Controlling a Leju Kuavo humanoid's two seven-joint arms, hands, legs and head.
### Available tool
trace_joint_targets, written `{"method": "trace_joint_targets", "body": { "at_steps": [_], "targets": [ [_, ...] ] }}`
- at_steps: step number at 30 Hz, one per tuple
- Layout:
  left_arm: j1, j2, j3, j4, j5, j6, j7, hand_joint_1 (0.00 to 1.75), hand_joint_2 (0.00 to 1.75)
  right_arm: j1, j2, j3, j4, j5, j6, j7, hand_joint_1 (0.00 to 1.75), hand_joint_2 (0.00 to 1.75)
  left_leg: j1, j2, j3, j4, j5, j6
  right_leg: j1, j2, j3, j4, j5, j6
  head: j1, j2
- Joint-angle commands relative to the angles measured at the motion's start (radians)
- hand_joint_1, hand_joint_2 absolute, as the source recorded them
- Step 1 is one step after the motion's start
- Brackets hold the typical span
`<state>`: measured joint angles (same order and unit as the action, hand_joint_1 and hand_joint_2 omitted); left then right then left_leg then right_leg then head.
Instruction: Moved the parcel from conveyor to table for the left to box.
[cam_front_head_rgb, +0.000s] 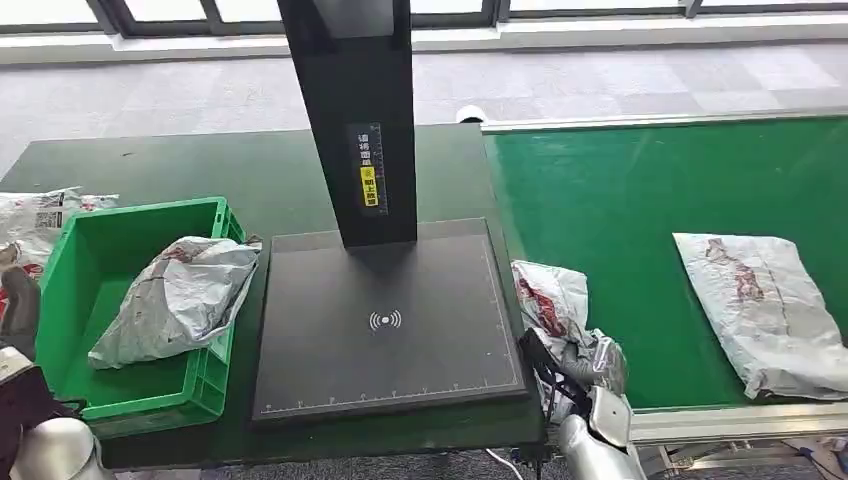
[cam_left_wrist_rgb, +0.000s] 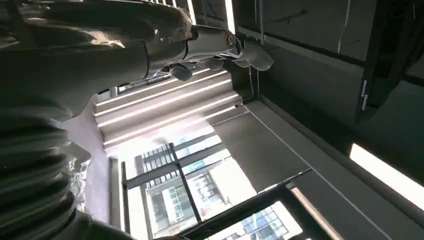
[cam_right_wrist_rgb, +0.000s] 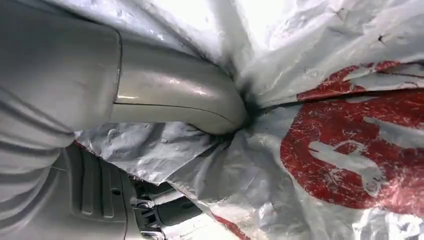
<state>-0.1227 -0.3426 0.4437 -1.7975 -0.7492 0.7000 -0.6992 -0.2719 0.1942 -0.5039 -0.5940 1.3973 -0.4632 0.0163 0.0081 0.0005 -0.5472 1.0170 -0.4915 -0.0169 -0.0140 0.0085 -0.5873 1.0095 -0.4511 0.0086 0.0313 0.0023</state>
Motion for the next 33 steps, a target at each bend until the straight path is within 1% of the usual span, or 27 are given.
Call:
{"method": "trace_joint_targets", "body": {
  "at_steps": [1, 2, 4, 5, 6, 8, 10, 11, 14, 20, 23, 25, 26, 27, 28, 29, 30, 33],
  "targets": [
    [0.035, -0.007, 0.003, 0.011, 0.013, -0.002, 0.001, 0.00, 1.75, 0.114, 0.111, 0.060, -0.435, -0.335, -0.235, -0.433, 1.75, 1.75, -0.001, 0.001, -0.002, -0.002, 0.001, 0.000, -0.001, 0.000, -0.003, 0.000, 0.001, -0.001, 0.000, 0.000],
    [0.032, -0.007, 0.000, 0.016, 0.009, -0.002, 0.001, 0.00, 1.75, 0.168, 0.137, 0.085, -0.547, -0.381, -0.235, -0.484, 1.75, 1.75, -0.001, 0.001, -0.003, -0.002, 0.001, 0.000, -0.001, 0.000, -0.004, 0.000, 0.001, -0.002, 0.000, 0.000],
    [0.026, -0.007, -0.002, 0.021, 0.012, -0.002, 0.001, 0.00, 1.75, 0.204, 0.155, 0.127, -0.658, -0.432, -0.235, -0.544, 1.75, 1.75, -0.001, 0.000, -0.005, -0.002, 0.000, -0.001, -0.001, 0.000, -0.006, 0.001, 0.000, -0.002, 0.000, 0.000],
    [0.022, -0.007, -0.008, 0.023, 0.008, -0.002, 0.001, 0.00, 1.75, 0.238, 0.155, 0.164, -0.757, -0.510, -0.235, -0.611, 1.75, 1.75, -0.001, -0.001, -0.006, -0.001, 0.000, -0.001, -0.001, -0.002, -0.007, 0.001, 0.000, -0.002, 0.000, 0.000],
    [0.021, -0.007, -0.009, 0.025, 0.005, -0.002, 0.001, 0.00, 1.75, 0.243, 0.155, 0.176, -0.789, -0.527, -0.235, -0.620, 1.75, 1.75, -0.001, -0.002, -0.006, -0.002, 0.000, -0.001, 0.000, -0.003, -0.007, 0.000, -0.001, -0.002, 0.000, 0.000],
    [0.017, -0.007, -0.018, 0.029, 0.005, -0.002, 0.001, 0.00, 1.75, 0.276, 0.155, 0.254, -0.883, -0.643, -0.235, -0.677, 1.75, 1.75, -0.002, -0.002, -0.006, -0.001, 0.000, 0.000, 0.000, -0.003, -0.007, 0.001, -0.001, -0.002, 0.000, 0.000],
    [0.014, -0.007, -0.026, 0.034, 0.004, -0.002, 0.001, 0.00, 1.75, 0.283, 0.155, 0.294, -0.913, -0.656, -0.235, -0.709, 1.75, 1.75, -0.002, -0.002, -0.007, -0.001, 0.000, 0.000, 0.001, -0.002, -0.007, 0.001, -0.002, -0.002, 0.000, 0.000],
    [0.010, -0.007, -0.025, 0.039, 0.001, -0.002, 0.001, 0.00, 1.75, 0.292, 0.155, 0.322, -0.926, -0.663, -0.235, -0.714, 1.75, 1.75, -0.002, -0.003, -0.008, -0.001, 0.000, 0.000, 0.000, -0.003, -0.008, 0.002, -0.002, -0.002, 0.000, 0.000],
    [0.006, -0.007, -0.028, 0.041, 0.005, -0.002, 0.001, 0.00, 1.75, 0.294, 0.155, 0.349, -0.948, -0.655, -0.235, -0.714, 1.75, 1.75, -0.001, -0.002, -0.006, -0.002, 0.000, 0.000, 0.001, -0.002, -0.007, 0.000, -0.001, -0.002, 0.000, 0.000],
    [0.017, -0.007, -0.029, 0.037, 0.002, -0.002, 0.001, 0.00, 1.75, 0.290, 0.155, 0.354, -0.935, -0.654, -0.235, -0.714, 1.75, 1.75, 0.000, -0.003, -0.005, -0.003, 0.001, 0.000, 0.000, -0.003, -0.006, -0.002, -0.001, -0.002, 0.000, 0.000],
    [0.021, -0.007, -0.040, 0.037, 0.010, -0.002, 0.001, 0.00, 1.75, 0.293, 0.155, 0.436, -0.936, -0.660, -0.235, -0.714, 1.75, 1.75, 0.000, -0.002, -0.006, -0.003, 0.000, -0.001, 0.000, -0.002, -0.007, -0.001, -0.001, -0.002, 0.000, 0.000],
    [0.021, -0.007, -0.040, 0.037, 0.010, -0.002, 0.001, 0.00, 1.75, 0.293, 0.155, 0.436, -0.936, -0.660, -0.235, -0.714, 1.75, 1.75, 0.000, -0.001, -0.005, -0.003, 0.000, -0.001, 0.000, -0.002, -0.006, -0.001, -0.001, -0.002, 0.000, 0.000],
    [0.017, -0.007, -0.041, 0.044, 0.006, -0.002, 0.001, 0.00, 1.75, 0.300, 0.153, 0.486, -0.917, -0.681, -0.235, -0.714, 1.75, 1.75, 0.000, -0.001, -0.005, -0.002, 0.000, -0.001, 0.000, -0.002, -0.006, -0.001, -0.001, -0.002, 0.000, 0.000],
    [0.015, -0.007, -0.046, 0.048, 0.004, -0.002, 0.001, 0.00, 1.75, 0.301, 0.129, 0.541, -0.874, -0.706, -0.231, -0.714, 1.75, 1.75, 0.000, -0.002, -0.005, -0.002, 0.000, -0.001, 0.000, -0.002, -0.006, 0.000, -0.001, -0.002, 0.000, 0.000],
    [0.011, -0.007, -0.054, 0.054, 0.008, -0.002, 0.001, 0.00, 1.75, 0.277, 0.101, 0.596, -0.781, -0.701, -0.182, -0.714, 1.75, 1.75, 0.000, -0.001, -0.004, -0.004, 0.000, -0.001, 0.001, -0.001, -0.005, -0.002, -0.001, -0.002, 0.000, 0.000],
    [0.008, -0.007, -0.058, 0.058, 0.007, -0.002, 0.001, 0.00, 1.75, 0.264, 0.100, 0.615, -0.735, -0.681, -0.161, -0.710, 1.75, 1.75, 0.000, -0.001, -0.004, -0.004, 0.000, -0.001, 0.001, -0.001, -0.005, -0.002, -0.001, -0.002, 0.000, 0.000],
    [0.004, -0.007, -0.064, 0.067, 0.002, -0.002, 0.001, 0.00, 1.75, 0.228, 0.097, 0.639, -0.658, -0.617, -0.121, -0.664, 1.75, 1.75, 0.001, 0.000, -0.004, -0.002, 0.000, -0.001, 0.002, 0.000, -0.005, -0.002, -0.001, -0.002, 0.000, 0.000],
    [0.004, -0.007, -0.064, 0.067, 0.002, -0.002, 0.001, 0.00, 1.75, 0.228, 0.097, 0.639, -0.658, -0.617, -0.121, -0.664, 1.75, 1.75, 0.001, 0.000, -0.004, -0.003, 0.000, -0.001, 0.002, 0.000, -0.005, -0.002, 0.000, -0.002, 0.000, 0.000]
  ]
}}
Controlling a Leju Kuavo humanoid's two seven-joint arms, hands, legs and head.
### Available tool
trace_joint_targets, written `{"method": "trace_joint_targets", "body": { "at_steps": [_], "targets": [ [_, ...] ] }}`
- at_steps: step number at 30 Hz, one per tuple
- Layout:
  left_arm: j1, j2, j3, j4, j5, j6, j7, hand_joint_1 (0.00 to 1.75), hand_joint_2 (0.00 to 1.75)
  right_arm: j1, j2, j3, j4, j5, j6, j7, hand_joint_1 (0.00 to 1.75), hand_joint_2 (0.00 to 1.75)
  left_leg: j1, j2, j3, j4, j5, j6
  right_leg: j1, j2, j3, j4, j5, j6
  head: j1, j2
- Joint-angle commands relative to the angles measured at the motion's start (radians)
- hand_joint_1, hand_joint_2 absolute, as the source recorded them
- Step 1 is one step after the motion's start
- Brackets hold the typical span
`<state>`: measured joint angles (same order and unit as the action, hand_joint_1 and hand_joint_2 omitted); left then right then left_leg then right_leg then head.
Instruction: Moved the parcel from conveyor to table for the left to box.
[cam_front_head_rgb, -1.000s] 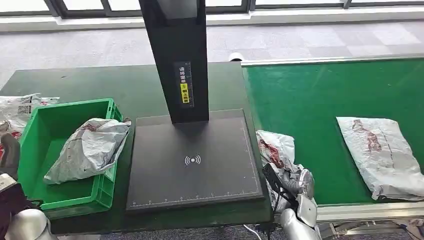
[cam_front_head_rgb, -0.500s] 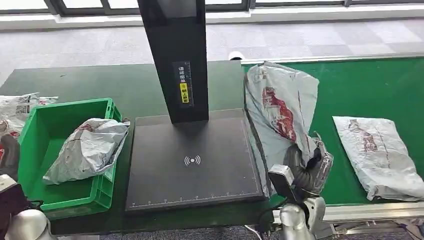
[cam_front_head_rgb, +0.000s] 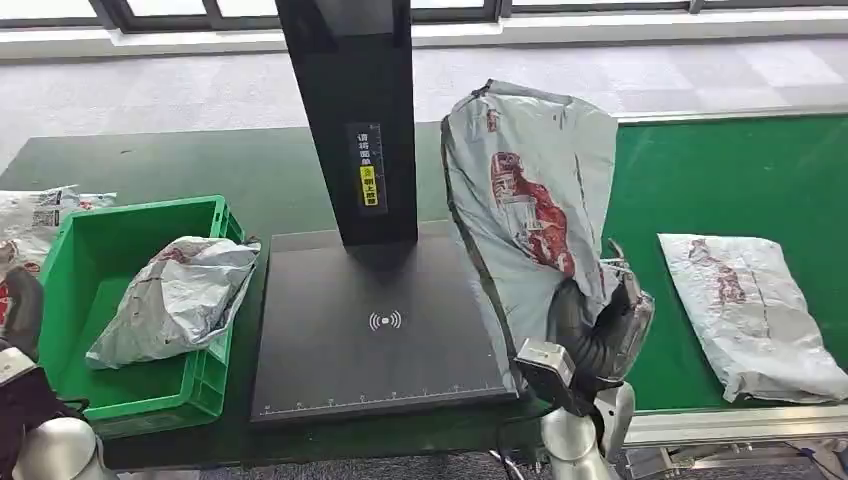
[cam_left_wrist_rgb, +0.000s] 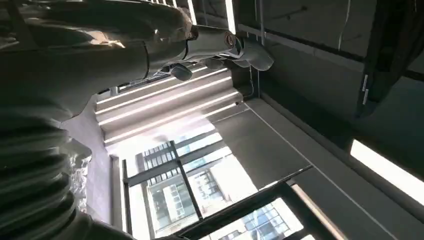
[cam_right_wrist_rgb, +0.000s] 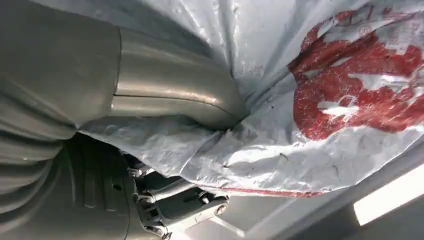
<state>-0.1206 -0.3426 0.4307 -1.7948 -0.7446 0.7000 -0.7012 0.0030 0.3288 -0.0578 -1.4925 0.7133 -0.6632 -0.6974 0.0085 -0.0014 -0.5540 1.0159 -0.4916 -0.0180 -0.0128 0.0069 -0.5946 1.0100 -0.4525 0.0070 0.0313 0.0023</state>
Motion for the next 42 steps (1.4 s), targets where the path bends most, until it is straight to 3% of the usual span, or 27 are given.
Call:
{"method": "trace_joint_targets", "body": {
  "at_steps": [1, 7, 14, 26, 27, 28, 42],
  "targets": [
    [0.002, -0.006, -0.051, 0.065, -0.003, -0.002, 0.003, 0.00, 1.75, -0.047, -0.038, 0.193, 0.241, 0.067, 0.079, 0.050, 1.75, 1.75, 0.000, 0.003, 0.004, -0.003, 0.001, 0.000, 0.001, 0.002, 0.003, -0.003, 0.002, -0.001, 0.000, 0.000],
    [0.002, -0.006, -0.051, 0.065, -0.003, -0.002, 0.003, 0.00, 1.75, -0.047, -0.038, 0.193, 0.241, 0.067, 0.079, 0.050, 1.75, 1.75, 0.000, -0.001, 0.002, -0.002, 0.001, 0.000, 0.000, -0.001, 0.002, -0.002, 0.000, 0.000, 0.000, 0.000],
    [-0.012, -0.006, -0.055, 0.068, -0.010, -0.002, 0.003, 0.00, 1.75, -0.193, -0.018, 0.231, 0.543, 0.197, 0.115, 0.139, 1.75, 1.75, 0.001, 0.001, 0.001, -0.001, 0.001, 0.000, 0.001, 0.001, 0.001, -0.001, 0.001, 0.000, 0.000, 0.000],
    [0.020, -0.006, -0.061, 0.046, 0.006, -0.002, 0.003, 0.00, 1.75, -0.196, -0.021, 0.221, 0.608, 0.234, 0.088, 0.169, 1.75, 1.75, 0.000, 0.000, 0.001, -0.002, 0.001, 0.000, 0.000, 0.000, 0.001, -0.001, 0.000, 0.000, 0.000, 0.000],
    [0.023, -0.006, -0.059, 0.046, 0.004, -0.002, 0.003, 0.00, 1.75, -0.197, -0.019, 0.217, 0.616, 0.244, 0.087, 0.185, 0.14, 1.75, 0.000, 0.001, 0.002, -0.003, 0.001, 0.000, 0.000, 0.000, 0.002, -0.003, 0.001, 0.000, 0.000, 0.000],
    [0.024, -0.006, -0.060, 0.046, 0.003, -0.002, 0.003, 0.00, 1.75, -0.196, -0.020, 0.218, 0.615, 0.246, 0.084, 0.183, 0.00, 1.75, 0.000, 0.000, 0.001, -0.002, 0.001, 0.000, 0.000, 0.000, 0.001, -0.002, 0.001, 0.000, 0.000, 0.000],
    [0.010, -0.006, -0.078, 0.065, -0.002, -0.002, 0.003, 0.00, 1.75, -0.186, -0.033, 0.185, 0.584, 0.249, 0.070, 0.193, 0.00, 1.75, 0.000, -0.002, 0.001, -0.002, 0.002, 0.000, 0.000, -0.002, 0.001, -0.002, 0.000, 0.000, 0.000, 0.000]
  ]
}}
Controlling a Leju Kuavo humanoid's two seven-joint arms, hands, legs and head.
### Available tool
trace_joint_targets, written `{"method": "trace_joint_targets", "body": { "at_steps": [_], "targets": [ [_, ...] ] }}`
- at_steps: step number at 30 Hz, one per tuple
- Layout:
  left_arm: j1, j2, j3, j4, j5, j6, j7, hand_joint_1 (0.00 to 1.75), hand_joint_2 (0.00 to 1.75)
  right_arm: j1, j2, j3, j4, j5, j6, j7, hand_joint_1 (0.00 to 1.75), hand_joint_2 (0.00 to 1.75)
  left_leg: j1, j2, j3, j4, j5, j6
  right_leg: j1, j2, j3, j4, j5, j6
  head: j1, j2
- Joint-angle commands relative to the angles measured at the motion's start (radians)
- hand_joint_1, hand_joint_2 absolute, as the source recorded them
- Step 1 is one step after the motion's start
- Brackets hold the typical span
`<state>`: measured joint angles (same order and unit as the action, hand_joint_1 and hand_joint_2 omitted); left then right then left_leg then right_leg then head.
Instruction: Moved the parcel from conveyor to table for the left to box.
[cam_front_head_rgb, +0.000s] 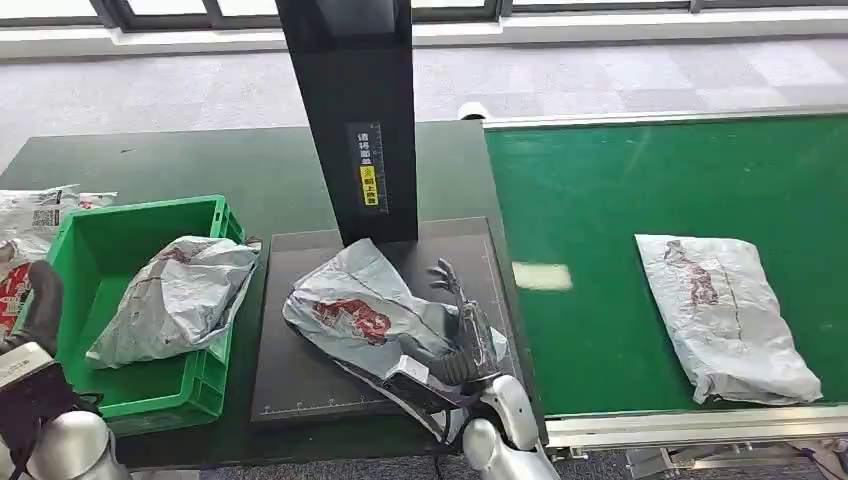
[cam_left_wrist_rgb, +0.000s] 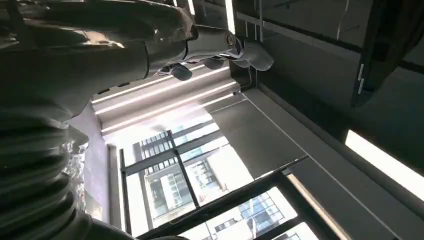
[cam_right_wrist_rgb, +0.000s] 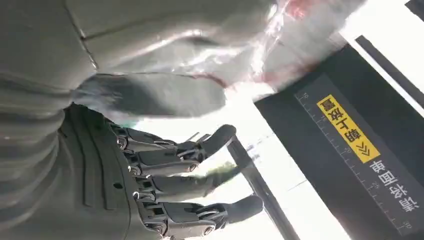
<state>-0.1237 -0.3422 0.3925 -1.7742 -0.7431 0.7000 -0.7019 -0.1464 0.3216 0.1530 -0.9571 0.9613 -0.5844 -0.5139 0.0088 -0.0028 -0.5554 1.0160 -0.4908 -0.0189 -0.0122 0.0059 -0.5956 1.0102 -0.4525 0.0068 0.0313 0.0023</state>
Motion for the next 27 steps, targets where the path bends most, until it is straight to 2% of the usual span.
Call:
{"method": "trace_joint_targets", "body": {
  "at_steps": [1, 6, 12, 18, 27],
  "targets": [
    [0.011, -0.007, -0.041, 0.047, -0.006, -0.002, 0.004, 0.00, 1.75, -0.035, -0.027, -0.028, 0.041, 0.001, -0.006, 0.012, 0.00, 1.75, 0.000, -0.001, 0.002, -0.002, 0.001, 0.001, 0.000, -0.001, 0.002, -0.002, 0.000, 0.000, 0.000, 0.000],
    [0.004, -0.007, -0.041, 0.057, -0.007, -0.002, 0.004, 0.00, 1.75, -0.009, -0.022, -0.041, -0.030, -0.015, -0.049, -0.010, 0.00, 1.75, -0.001, -0.002, 0.001, -0.002, 0.001, 0.001, 0.000, -0.002, 0.002, -0.002, 0.000, 0.000, 0.000, 0.000],
    [0.004, -0.007, -0.041, 0.057, -0.007, -0.002, 0.004, 0.00, 1.75, -0.009, -0.022, -0.041, -0.030, -0.015, -0.049, -0.010, 0.00, 1.75, -0.001, -0.001, 0.001, -0.001, 0.001, 0.001, 0.000, -0.002, 0.001, -0.001, 0.000, 0.000, 0.000, 0.000],
    [0.007, -0.007, -0.042, 0.066, -0.006, -0.002, 0.004, 0.00, 1.75, 0.071, -0.009, -0.045, -0.230, -0.164, -0.114, -0.138, 0.00, 1.75, -0.001, -0.003, 0.002, -0.003, 0.001, 0.001, 0.000, -0.004, 0.002, -0.002, 0.000, 0.000, 0.000, 0.000],
    [0.007, -0.007, -0.042, 0.066, -0.006, -0.002, 0.004, 0.00, 1.75, 0.071, -0.009, -0.045, -0.230, -0.164, -0.114, -0.138, 0.00, 1.75, -0.001, -0.002, 0.002, -0.002, 0.001, 0.001, 0.000, -0.002, 0.001, -0.002, 0.000, 0.000, 0.000, 0.000]
  ]
}}
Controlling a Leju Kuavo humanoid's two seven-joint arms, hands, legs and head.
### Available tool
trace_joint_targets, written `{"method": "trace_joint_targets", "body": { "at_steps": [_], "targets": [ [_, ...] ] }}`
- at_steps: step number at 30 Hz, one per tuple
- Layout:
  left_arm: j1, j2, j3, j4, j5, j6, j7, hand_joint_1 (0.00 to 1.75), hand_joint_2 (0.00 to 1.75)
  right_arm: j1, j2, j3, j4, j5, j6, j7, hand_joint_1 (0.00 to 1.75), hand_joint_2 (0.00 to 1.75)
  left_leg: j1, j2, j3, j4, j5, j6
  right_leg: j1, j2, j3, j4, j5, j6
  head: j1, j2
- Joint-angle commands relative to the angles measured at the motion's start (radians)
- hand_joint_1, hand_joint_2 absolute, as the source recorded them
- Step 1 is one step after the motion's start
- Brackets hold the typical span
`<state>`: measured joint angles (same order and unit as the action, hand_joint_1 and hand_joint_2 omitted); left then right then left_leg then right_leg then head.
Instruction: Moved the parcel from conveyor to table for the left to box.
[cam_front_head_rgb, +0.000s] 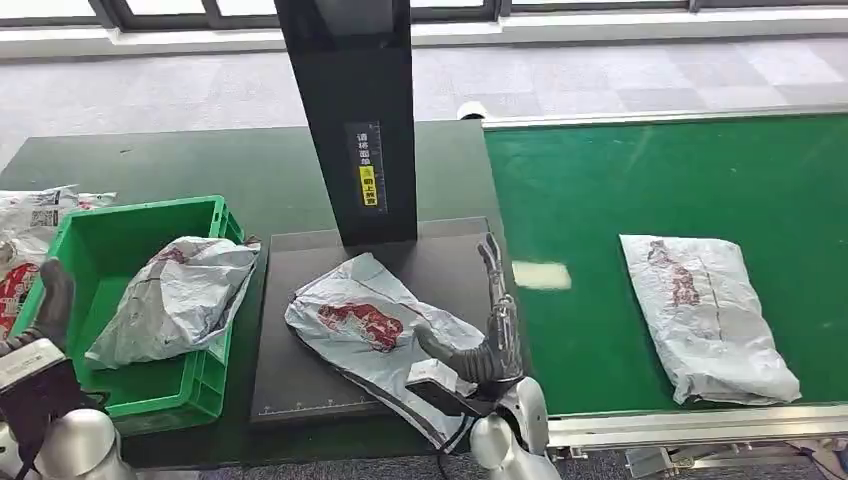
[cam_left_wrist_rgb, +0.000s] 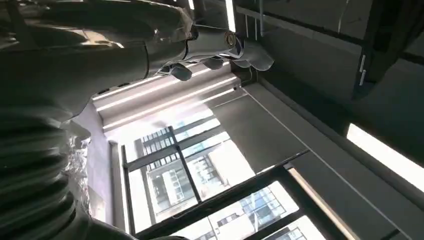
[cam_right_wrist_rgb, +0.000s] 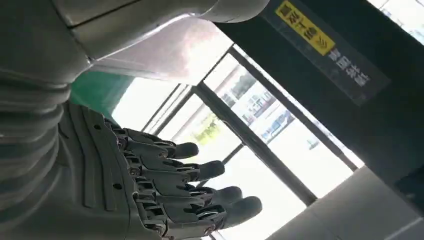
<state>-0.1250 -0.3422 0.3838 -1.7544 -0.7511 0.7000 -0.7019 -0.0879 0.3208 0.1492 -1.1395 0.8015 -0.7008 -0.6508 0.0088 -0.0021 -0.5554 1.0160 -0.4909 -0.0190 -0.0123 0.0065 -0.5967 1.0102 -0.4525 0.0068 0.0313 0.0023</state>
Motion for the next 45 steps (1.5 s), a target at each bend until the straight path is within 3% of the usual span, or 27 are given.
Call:
{"method": "trace_joint_targets", "body": {
  "at_steps": [1, 12, 16, 18, 20, 25, 26, 29, 31, 35, 45],
  "targets": [
    [0.009, -0.007, -0.034, 0.046, 0.002, -0.002, 0.004, 0.00, 1.75, 0.013, -0.008, -0.041, -0.047, -0.005, 0.003, -0.001, 0.00, 1.75, 0.000, -0.002, 0.001, -0.002, 0.001, 0.001, 0.000, -0.003, 0.002, -0.002, 0.000, 0.000, 0.000, 0.000],
    [0.009, -0.007, -0.034, 0.046, 0.002, -0.002, 0.004, 0.00, 1.75, 0.013, -0.008, -0.041, -0.047, -0.005, 0.003, -0.001, 0.00, 1.75, 0.000, -0.001, 0.001, -0.001, 0.001, 0.001, 0.000, -0.002, 0.002, -0.001, 0.000, 0.000, 0.000, 0.000],
    [0.001, -0.007, -0.055, 0.066, -0.007, -0.002, 0.004, 0.00, 1.75, 0.064, 0.012, -0.051, -0.282, -0.115, 0.003, -0.047, 0.00, 1.75, -0.001, -0.003, 0.001, -0.001, 0.001, 0.001, -0.001, -0.004, 0.001, -0.001, 0.000, 0.000, 0.000, 0.000],
    [-0.017, -0.007, -0.129, 0.156, -0.027, -0.002, 0.004, 0.00, 1.75, 0.107, 0.004, -0.046, -0.402, -0.146, 0.003, -0.047, 0.00, 1.75, -0.001, -0.004, -0.001, 0.000, 0.001, 0.001, -0.001, -0.004, 0.000, 0.001, -0.001, 0.000, 0.000, 0.000],
    [-0.013, 0.004, -0.319, 0.301, -0.035, -0.002, 0.006, 0.00, 1.75, 0.109, 0.010, -0.046, -0.452, -0.169, 0.003, -0.047, 0.00, 1.75, -0.002, -0.010, 0.000, -0.001, 0.002, 0.001, -0.001, -0.010, 0.002, -0.001, -0.002, 0.000, 0.000, 0.000],
    [-0.043, 0.001, -0.555, 0.456, 0.018, -0.100, 0.058, 0.00, 1.75, 0.078, -0.003, -0.046, -0.407, -0.198, 0.003, -0.047, 0.00, 1.75, -0.002, -0.011, 0.000, -0.001, 0.003, 0.002, -0.001, -0.011, 0.004, -0.003, 0.000, 0.001, 0.000, 0.000],
    [-0.055, 0.009, -0.674, 0.588, 0.052, -0.307, 0.113, 0.00, 1.75, 0.054, -0.001, -0.047, -0.392, -0.245, 0.003, -0.047, 0.00, 1.75, -0.003, -0.008, 0.001, -0.001, 0.002, 0.001, -0.003, -0.008, 0.003, -0.002, 0.000, 0.001, 0.000, 0.000],
    [-0.088, -0.007, -0.754, 0.767, 0.108, -0.183, 0.053, 0.00, 1.75, 0.032, 0.001, -0.049, -0.360, -0.251, 0.003, -0.047, 0.00, 1.75, -0.003, -0.007, 0.002, -0.002, 0.002, 0.002, -0.004, -0.008, 0.004, -0.002, 0.000, 0.002, 0.000, 0.000],
    [-0.108, -0.007, -0.770, 0.822, 0.135, -0.161, 0.033, 0.00, 1.75, 0.026, -0.001, -0.052, -0.342, -0.251, 0.003, -0.047, 0.00, 1.75, -0.004, -0.009, 0.003, -0.002, 0.002, 0.002, -0.004, -0.009, 0.005, -0.003, 0.001, 0.002, 0.000, 0.000],
    [-0.090, -0.002, -0.761, 0.793, 0.126, -0.196, 0.030, 0.00, 1.75, 0.025, 0.000, -0.069, -0.302, -0.233, 0.003, -0.047, 0.00, 1.75, -0.003, 0.000, 0.003, -0.001, 0.000, 0.001, -0.003, -0.001, 0.003, -0.002, 0.001, 0.001, 0.000, 0.000],
    [-0.106, -0.007, -0.803, 0.891, 0.085, -0.275, 0.051, 0.00, 1.75, 0.028, 0.004, -0.120, -0.279, -0.202, 0.003, -0.047, 0.00, 1.75, -0.003, 0.000, 0.002, -0.002, 0.000, 0.002, -0.002, -0.001, 0.002, -0.002, 0.001, 0.002, 0.000, 0.000]
  ]
}}
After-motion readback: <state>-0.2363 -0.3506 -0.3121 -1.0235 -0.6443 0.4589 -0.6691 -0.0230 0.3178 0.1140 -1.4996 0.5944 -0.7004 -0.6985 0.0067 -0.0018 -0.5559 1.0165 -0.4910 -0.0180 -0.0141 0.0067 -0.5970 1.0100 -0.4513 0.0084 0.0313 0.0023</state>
